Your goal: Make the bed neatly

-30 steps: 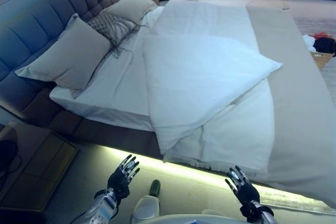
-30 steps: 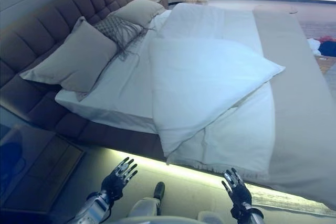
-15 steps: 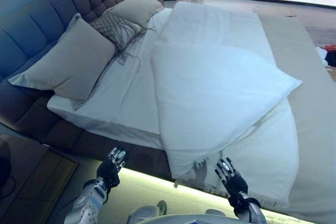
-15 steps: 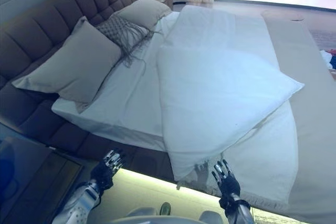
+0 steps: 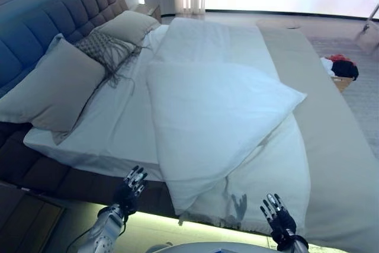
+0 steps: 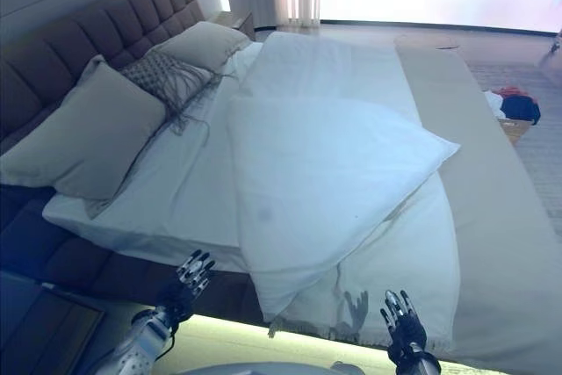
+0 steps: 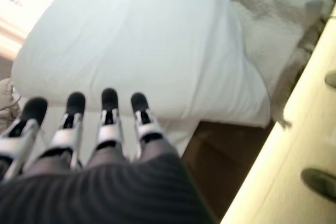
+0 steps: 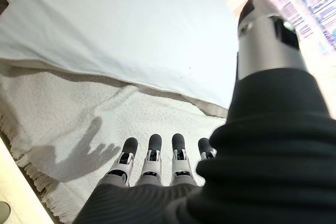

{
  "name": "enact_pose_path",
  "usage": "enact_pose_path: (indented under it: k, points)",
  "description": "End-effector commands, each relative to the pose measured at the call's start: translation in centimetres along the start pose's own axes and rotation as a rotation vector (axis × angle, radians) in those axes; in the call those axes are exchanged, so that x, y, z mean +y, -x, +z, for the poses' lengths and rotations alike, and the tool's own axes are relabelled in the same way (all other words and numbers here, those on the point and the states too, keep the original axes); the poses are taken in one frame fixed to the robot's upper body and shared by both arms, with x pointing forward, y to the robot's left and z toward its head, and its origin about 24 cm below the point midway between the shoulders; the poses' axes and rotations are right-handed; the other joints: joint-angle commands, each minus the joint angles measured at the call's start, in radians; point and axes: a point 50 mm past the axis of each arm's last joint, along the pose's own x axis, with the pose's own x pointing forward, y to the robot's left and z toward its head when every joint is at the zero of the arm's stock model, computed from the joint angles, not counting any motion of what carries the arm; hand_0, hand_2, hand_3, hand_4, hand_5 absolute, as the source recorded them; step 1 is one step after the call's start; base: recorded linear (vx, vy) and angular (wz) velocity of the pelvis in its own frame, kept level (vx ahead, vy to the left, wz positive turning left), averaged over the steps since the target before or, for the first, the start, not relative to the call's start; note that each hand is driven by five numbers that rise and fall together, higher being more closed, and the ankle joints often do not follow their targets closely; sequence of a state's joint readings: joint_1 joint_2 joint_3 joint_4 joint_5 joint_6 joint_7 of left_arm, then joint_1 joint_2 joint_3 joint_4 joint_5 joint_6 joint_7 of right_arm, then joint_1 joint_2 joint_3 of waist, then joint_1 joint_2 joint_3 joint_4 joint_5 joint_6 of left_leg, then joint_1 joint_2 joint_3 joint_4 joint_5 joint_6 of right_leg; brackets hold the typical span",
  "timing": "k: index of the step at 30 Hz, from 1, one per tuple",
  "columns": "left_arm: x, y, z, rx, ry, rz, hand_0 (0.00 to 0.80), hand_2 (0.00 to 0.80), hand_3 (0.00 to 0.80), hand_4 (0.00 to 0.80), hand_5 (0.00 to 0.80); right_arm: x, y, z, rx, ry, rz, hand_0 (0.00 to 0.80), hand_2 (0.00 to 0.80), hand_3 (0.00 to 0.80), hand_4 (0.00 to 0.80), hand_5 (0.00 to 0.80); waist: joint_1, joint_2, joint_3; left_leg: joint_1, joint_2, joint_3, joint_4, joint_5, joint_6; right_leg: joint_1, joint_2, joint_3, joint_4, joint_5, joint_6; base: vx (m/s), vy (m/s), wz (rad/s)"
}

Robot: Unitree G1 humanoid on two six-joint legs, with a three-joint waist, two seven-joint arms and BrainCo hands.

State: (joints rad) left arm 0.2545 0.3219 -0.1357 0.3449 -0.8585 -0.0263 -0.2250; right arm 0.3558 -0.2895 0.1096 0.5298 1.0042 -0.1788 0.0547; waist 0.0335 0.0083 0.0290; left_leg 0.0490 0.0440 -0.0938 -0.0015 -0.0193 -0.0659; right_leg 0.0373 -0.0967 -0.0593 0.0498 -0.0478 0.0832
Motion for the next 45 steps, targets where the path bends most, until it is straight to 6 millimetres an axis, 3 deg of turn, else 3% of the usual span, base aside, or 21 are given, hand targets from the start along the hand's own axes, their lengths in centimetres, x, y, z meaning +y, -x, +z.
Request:
enact_pose_path:
  k: [1,4,8,9,11,15,17,19,21,23,26,30,34,45]
  points:
    - [0.2,-0.3,3.3,-0.095,-0.095,-0.024,0.0,0.0,0.0,0.0,0.0,1.5,-1.3,2.5,-0.105,-0.108,0.001,0.0,0.0,0.0,0.0,0.0,-0.011,-0.071,0.025,-0.053,0.004,0.066,0.237,-0.058,0.03,-0.089,-0.066,0.011,-0.005,0.138,0.054,0.091,-0.136,0.43]
    - [-0.1,0.2,3.4,-0.086,-0.122,-0.062,0.0,0.0,0.0,0.0,0.0,0.6,-2.1,3.6,-0.123,-0.233,-0.041,0.0,0.0,0.0,0.0,0.0,0.027,-0.055,0.056,-0.134,0.043,0.04,0.372,0.055,0.01,-0.048,-0.037,-0.022,0.001,0.11,0.01,0.094,-0.026,0.52]
    - [-1.0,-0.2,3.7,-0.076,-0.118,-0.135,0.0,0.0,0.0,0.0,0.0,1.1,-3.0,5.6,-0.214,-0.296,-0.027,0.0,0.0,0.0,0.0,0.0,0.066,-0.002,0.094,-0.162,0.069,-0.043,0.145,0.165,-0.021,-0.038,-0.041,-0.044,0.014,0.085,0.016,0.03,0.216,0.17]
    - [-1.8,-1.2,4.1,-0.075,-0.132,-0.175,0.0,0.0,0.0,0.0,0.0,1.3,-3.6,6.9,-0.263,-0.295,-0.02,0.0,0.0,0.0,0.0,0.0,0.066,0.003,0.108,-0.194,0.066,-0.018,0.133,0.147,-0.026,-0.049,-0.073,-0.063,0.022,0.079,0.023,-0.063,0.234,0.26]
    - [-2.4,-2.1,4.3,-0.057,-0.148,-0.179,0.0,0.0,0.0,0.0,0.0,2.1,-4.3,7.7,-0.286,-0.318,-0.01,0.0,0.0,0.0,0.0,0.0,0.065,0.006,0.11,-0.19,0.052,-0.008,0.1,0.108,-0.023,-0.07,-0.121,-0.074,0.052,0.078,0.049,0.03,0.224,0.35]
    - [-1.5,-1.3,4.2,-0.017,-0.186,-0.155,0.0,0.0,0.0,0.0,0.0,0.5,-3.0,6.4,-0.244,-0.318,-0.038,0.0,0.0,0.0,0.0,0.0,0.037,-0.005,0.12,-0.16,0.017,0.009,0.136,0.065,-0.014,-0.11,-0.206,-0.058,0.157,0.088,0.098,0.272,0.109,0.27]
    - [-1.7,-1.0,5.2,-0.047,-0.191,-0.167,0.0,0.0,0.0,0.0,0.0,-0.2,-2.8,6.6,-0.247,-0.309,-0.044,0.0,0.0,0.0,0.0,0.0,0.026,-0.016,0.13,-0.168,0.021,0.028,0.16,0.029,-0.017,-0.122,-0.205,-0.039,0.089,0.133,0.111,0.033,-0.128,0.05]
    - [-3.1,-2.2,8.0,-0.135,-0.214,-0.206,0.0,0.0,0.0,0.0,0.0,-0.2,-4.3,8.5,-0.285,-0.357,-0.037,0.0,0.0,0.0,0.0,0.0,0.033,-0.015,0.17,-0.271,0.048,0.034,0.208,0.013,-0.017,-0.181,-0.185,-0.014,0.033,0.161,0.116,-0.393,-0.303,-0.23]
    - [-4.9,-3.8,11.0,-0.209,-0.236,-0.259,0.0,0.0,0.0,0.0,0.0,1.2,-5.7,10.9,-0.341,-0.426,-0.008,0.0,0.0,0.0,0.0,0.0,0.049,-0.004,0.218,-0.369,0.065,0.029,0.221,0.028,-0.024,-0.241,-0.165,-0.039,0.012,0.172,0.112,-0.5,-0.304,0.0]
    - [-6.1,-4.6,12.3,-0.231,-0.257,-0.293,0.0,0.0,0.0,0.0,0.0,1.9,-6.4,12.5,-0.377,-0.508,0.01,0.0,0.0,0.0,0.0,0.0,0.064,-0.001,0.246,-0.453,0.074,0.013,0.229,0.054,-0.041,-0.275,-0.153,-0.073,-0.001,0.176,0.104,-0.249,-0.258,0.16]
    - [-6.8,-5.1,12.3,-0.212,-0.285,-0.302,0.0,0.0,0.0,0.0,0.0,2.1,-6.8,14.7,-0.414,-0.605,0.004,0.0,0.0,0.0,0.0,0.0,0.09,0.003,0.258,-0.532,0.073,-0.014,0.239,0.08,-0.057,-0.3,-0.158,-0.118,-0.021,0.184,0.104,-0.089,-0.173,0.16]
    - [-7.1,-5.3,12.1,-0.198,-0.29,-0.298,0.0,0.0,0.0,0.0,0.0,1.1,-6.7,17.5,-0.486,-0.669,-0.034,0.0,0.0,0.0,0.0,0.0,0.112,0.009,0.259,-0.588,0.064,-0.022,0.242,0.093,-0.063,-0.314,-0.164,-0.14,-0.048,0.19,0.104,-0.051,-0.067,0.06]
    - [-7.0,-5.1,11.5,-0.177,-0.277,-0.295,0.0,0.0,0.0,0.0,0.0,0.1,-6.3,16.7,-0.494,-0.636,-0.036,0.0,0.0,0.0,0.0,0.0,0.121,-0.004,0.237,-0.586,0.057,-0.016,0.26,0.083,-0.068,-0.304,-0.174,-0.135,-0.043,0.18,0.105,0.071,-0.021,0.1]
    - [-5.8,-4.3,10.6,-0.119,-0.304,-0.288,0.0,0.0,0.0,0.0,0.0,-3.2,-5.1,12.2,-0.414,-0.63,-0.118,0.0,0.0,0.0,0.0,0.0,0.113,-0.046,0.162,-0.487,0.082,-0.006,0.249,0.038,-0.063,-0.211,-0.159,-0.112,-0.074,0.164,0.115,0.126,-0.061,0.01]
